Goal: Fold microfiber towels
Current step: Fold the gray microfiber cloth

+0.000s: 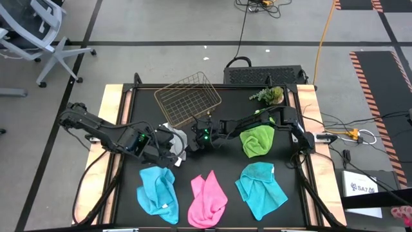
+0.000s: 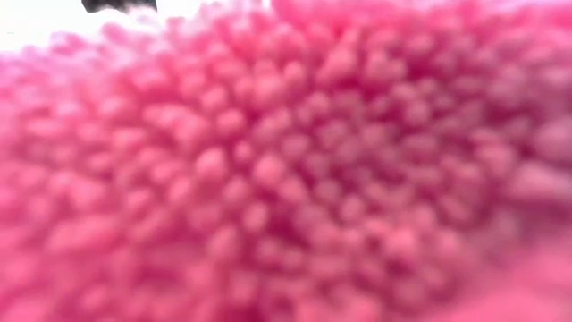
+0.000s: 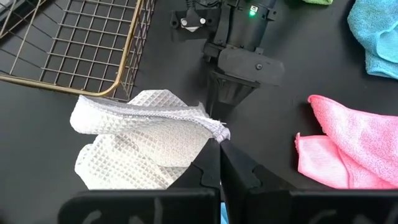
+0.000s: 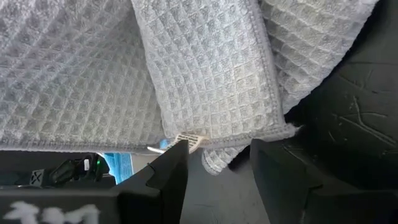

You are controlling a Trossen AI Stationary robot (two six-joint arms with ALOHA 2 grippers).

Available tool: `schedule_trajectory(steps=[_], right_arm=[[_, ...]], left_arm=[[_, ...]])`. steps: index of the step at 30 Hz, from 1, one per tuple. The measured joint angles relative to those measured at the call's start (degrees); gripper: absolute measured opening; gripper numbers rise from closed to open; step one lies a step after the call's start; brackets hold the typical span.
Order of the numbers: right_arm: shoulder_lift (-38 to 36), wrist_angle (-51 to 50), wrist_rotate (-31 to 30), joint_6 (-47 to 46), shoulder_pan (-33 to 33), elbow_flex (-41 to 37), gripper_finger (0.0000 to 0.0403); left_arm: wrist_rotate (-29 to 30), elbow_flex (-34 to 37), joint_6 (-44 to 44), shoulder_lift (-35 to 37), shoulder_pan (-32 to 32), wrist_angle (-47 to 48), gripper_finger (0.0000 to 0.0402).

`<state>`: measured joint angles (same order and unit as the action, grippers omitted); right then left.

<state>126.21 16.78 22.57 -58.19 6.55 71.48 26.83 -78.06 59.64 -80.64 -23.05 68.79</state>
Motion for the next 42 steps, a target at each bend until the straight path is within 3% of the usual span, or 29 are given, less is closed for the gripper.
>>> schedule_trajectory(steps=[9, 17, 33, 42], right_arm=[[0.0, 0.0, -2.1, -0.4, -2.6, -0.1, 0.0167], [0.0, -1.1, 3.0, -2.0, -4.3, -0.1, 0.0167], [0.0, -3.4, -5.7, -0.1, -2.4, -0.1, 0.0167], [0.0, -1.7, -6.8, -0.5, -2.8, -0.2, 0.0167]], left_arm=[[0.0, 0.0, -0.2, 0.0, 0.0, 0.0, 0.0], [0.0, 0.0, -0.5, 0.0, 0.0, 0.0, 0.0], [0.0, 0.0, -0.6, 0.0, 0.0, 0.0, 0.0], [0.0, 0.0, -0.9, 0.0, 0.0, 0.0, 0.0]])
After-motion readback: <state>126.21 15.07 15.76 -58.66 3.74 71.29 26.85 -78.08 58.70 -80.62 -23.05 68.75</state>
